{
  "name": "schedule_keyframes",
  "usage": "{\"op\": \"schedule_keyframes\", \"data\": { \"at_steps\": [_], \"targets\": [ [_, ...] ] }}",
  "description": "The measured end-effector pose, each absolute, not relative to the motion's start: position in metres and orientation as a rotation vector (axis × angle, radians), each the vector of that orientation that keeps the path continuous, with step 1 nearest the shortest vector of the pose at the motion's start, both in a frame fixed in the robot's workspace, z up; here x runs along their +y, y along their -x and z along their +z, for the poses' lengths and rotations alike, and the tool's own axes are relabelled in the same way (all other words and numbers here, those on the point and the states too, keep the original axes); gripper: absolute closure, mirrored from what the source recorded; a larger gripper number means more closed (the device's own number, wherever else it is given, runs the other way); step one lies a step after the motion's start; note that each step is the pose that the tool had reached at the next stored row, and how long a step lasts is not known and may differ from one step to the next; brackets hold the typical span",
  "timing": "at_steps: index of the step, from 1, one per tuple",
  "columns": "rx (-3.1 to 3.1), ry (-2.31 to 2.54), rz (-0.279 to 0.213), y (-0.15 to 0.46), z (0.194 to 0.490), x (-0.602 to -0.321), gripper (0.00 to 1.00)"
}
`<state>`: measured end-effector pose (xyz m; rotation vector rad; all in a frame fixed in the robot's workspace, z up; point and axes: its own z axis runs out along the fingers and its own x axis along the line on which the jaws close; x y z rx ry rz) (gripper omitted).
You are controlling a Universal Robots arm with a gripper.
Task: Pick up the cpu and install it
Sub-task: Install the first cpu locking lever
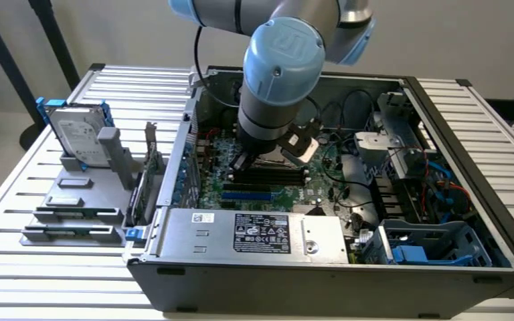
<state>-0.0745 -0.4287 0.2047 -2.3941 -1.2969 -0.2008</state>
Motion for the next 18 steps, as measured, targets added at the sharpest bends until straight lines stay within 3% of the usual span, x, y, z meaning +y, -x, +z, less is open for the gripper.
{"op": "schedule_keyframes", "data": {
  "at_steps": [18],
  "targets": [
    [-1.309,2.415,-0.188,0.0751,0.1947,-0.4234,0.89]
  ]
}}
